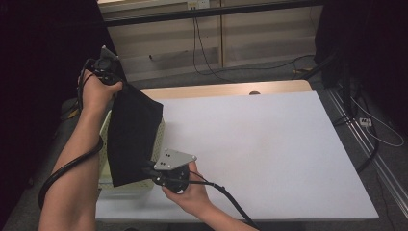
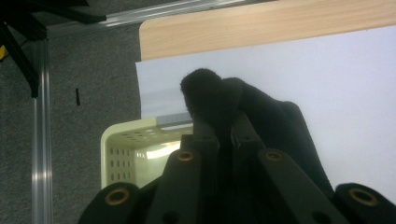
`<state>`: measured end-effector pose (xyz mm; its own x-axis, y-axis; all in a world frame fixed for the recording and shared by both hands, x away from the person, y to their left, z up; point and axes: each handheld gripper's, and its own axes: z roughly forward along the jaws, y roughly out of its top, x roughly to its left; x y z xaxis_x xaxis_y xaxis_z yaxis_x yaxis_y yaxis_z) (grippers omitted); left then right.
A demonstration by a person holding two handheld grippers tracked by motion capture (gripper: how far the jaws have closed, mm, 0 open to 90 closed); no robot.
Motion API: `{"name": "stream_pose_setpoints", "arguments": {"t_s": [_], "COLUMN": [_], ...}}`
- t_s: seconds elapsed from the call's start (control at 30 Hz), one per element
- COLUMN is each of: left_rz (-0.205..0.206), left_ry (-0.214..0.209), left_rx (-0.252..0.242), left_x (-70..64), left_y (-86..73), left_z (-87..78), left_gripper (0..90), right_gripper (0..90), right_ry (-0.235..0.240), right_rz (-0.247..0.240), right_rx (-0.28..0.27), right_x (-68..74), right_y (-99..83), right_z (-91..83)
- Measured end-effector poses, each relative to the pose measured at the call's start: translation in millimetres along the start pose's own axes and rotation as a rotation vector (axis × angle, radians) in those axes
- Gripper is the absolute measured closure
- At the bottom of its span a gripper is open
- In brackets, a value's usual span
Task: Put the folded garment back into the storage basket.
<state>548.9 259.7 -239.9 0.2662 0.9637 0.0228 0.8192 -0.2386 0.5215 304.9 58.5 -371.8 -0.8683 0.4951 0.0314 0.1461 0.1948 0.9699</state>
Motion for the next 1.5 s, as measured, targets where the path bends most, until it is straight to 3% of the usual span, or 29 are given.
{"name": "stream_pose_setpoints", "arguments": {"t_s": [0.47, 0.87, 1.17, 1.2, 1.23, 1.27, 1.3, 1.37, 1.5], "left_rz": [-0.002, 0.010, 0.015, 0.022, 0.029, 0.037, 0.040, 0.047, 0.049], "left_ry": [0.004, -0.006, 0.008, 0.015, 0.019, 0.020, 0.010, -0.003, -0.014], "left_rx": [-0.004, -0.011, -0.044, -0.071, -0.110, -0.119, -0.108, -0.102, -0.092], "left_x": [8.2, 5.0, 17.4, 19.5, 21.5, 22.8, 22.2, 20.2, 16.8], "left_y": [-5.0, -4.8, -2.7, -3.3, -4.8, -7.8, -9.2, -12.1, -17.7], "left_z": [4.8, 10.4, 15.4, 17.9, 21.5, 27.2, 29.4, 32.0, 33.5], "left_gripper": [84.2, 84.1, 83.4, 81.2, 60.3, 53.4, 51.8, 43.9, 38.1], "right_gripper": [82.1, 81.7, 79.4, 72.9, 48.3, 48.4, 46.6, 39.1, 33.9], "right_ry": [0.011, 0.008, -0.001, 0.004, 0.005, -0.008, -0.014, -0.042, -0.060], "right_rz": [0.001, -0.003, -0.013, -0.018, -0.007, -0.002, -0.003, 0.003, 0.049], "right_rx": [0.012, 0.015, 0.008, 0.017, 0.063, 0.074, 0.070, 0.037, 0.035], "right_x": [2.3, 4.2, 1.0, -1.0, -4.5, -5.2, -6.2, -9.9, -20.6], "right_y": [-4.3, -2.0, -1.6, -1.9, -3.9, -5.1, -6.4, -8.3, -10.4], "right_z": [10.2, 15.0, 32.8, 38.6, 50.7, 52.0, 50.6, 42.0, 26.5]}}
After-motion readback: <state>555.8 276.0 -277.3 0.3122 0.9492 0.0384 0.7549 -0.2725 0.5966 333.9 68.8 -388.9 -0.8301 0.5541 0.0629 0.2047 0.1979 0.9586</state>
